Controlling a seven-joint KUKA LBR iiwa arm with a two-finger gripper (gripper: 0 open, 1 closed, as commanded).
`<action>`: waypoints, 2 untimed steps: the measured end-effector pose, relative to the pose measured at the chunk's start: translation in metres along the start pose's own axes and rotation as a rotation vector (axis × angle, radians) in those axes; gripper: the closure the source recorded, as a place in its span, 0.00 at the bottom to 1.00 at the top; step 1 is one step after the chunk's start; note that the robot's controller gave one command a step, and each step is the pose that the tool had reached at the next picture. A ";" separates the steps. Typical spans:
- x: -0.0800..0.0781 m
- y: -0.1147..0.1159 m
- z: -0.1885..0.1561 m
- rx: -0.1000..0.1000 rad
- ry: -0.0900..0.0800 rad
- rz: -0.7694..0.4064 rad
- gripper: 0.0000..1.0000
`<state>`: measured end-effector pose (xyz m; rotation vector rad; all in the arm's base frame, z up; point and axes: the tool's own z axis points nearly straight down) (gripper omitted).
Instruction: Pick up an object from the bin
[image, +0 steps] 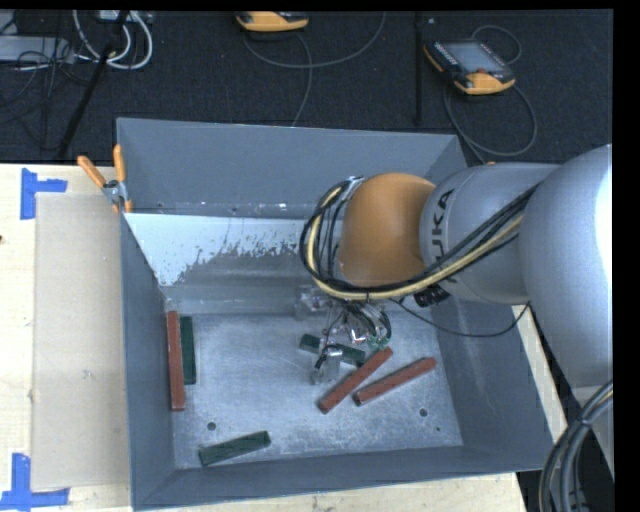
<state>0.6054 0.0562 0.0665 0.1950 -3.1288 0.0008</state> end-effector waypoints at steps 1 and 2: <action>0.053 -0.069 -0.006 0.002 -0.001 0.019 0.00; 0.051 -0.065 -0.007 -0.001 -0.005 0.017 1.00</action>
Offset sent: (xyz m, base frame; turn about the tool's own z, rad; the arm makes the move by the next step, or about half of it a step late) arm -0.0426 -0.0702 0.0075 0.0116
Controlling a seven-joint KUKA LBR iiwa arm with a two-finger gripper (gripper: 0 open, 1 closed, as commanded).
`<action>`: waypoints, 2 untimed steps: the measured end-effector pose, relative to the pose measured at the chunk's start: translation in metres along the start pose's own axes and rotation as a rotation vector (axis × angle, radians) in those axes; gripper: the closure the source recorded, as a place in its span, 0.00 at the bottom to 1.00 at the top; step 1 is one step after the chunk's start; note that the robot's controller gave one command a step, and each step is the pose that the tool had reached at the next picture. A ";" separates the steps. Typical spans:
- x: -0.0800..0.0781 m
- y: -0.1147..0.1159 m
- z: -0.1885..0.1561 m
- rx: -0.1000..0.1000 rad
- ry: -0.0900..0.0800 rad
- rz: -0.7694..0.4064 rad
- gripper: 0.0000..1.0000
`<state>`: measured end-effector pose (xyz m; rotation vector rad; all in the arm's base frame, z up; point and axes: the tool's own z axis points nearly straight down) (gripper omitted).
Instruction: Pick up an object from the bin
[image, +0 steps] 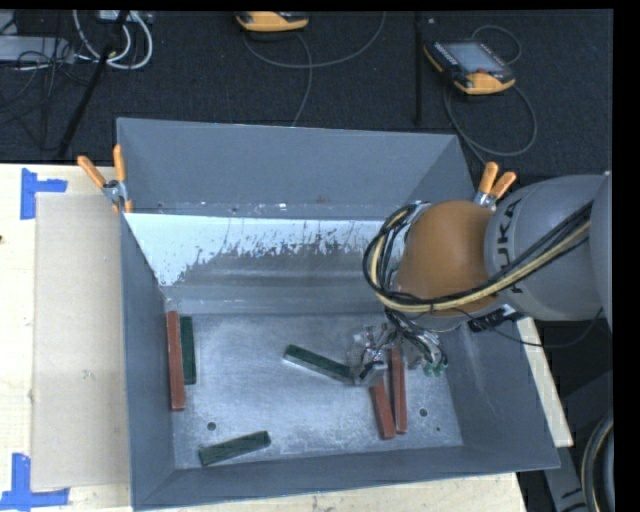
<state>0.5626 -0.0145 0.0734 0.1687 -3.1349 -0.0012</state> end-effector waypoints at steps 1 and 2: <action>0.000 0.000 0.000 0.000 0.000 0.001 0.00; -0.016 0.055 0.004 -0.002 -0.004 -0.106 0.00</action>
Offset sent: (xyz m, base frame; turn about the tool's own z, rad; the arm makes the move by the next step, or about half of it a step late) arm 0.0000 0.0000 0.0000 0.0000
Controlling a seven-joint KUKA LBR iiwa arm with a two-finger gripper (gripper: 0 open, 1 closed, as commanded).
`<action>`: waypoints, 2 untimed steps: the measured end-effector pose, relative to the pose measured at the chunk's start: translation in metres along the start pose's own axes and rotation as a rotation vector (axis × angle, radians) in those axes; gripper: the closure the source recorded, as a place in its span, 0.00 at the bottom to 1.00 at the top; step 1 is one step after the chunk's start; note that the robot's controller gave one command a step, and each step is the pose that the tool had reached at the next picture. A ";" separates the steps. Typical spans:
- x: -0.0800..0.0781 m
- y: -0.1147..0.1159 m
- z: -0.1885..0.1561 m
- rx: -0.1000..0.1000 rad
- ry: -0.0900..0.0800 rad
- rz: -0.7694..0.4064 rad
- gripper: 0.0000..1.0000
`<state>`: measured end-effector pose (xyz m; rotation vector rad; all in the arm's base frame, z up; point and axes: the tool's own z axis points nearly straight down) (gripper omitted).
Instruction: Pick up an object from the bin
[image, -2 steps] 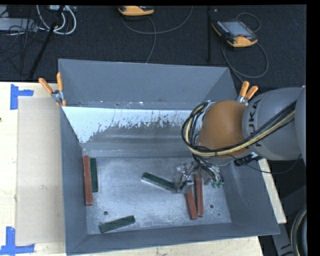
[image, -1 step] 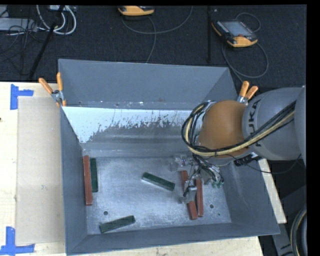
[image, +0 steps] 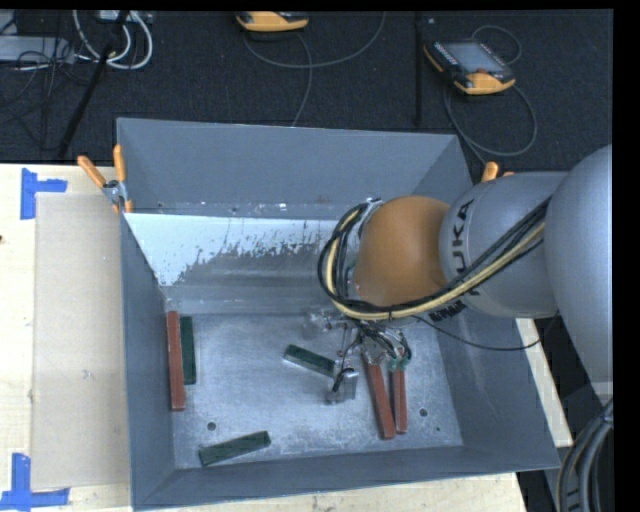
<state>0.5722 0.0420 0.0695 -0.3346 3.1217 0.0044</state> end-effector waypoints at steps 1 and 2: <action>0.000 -0.002 -0.001 0.002 0.000 0.008 1.00; 0.037 -0.011 -0.158 0.004 -0.005 -0.035 1.00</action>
Offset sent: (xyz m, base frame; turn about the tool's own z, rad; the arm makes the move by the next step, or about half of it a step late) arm 0.0000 0.0000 0.0000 0.0000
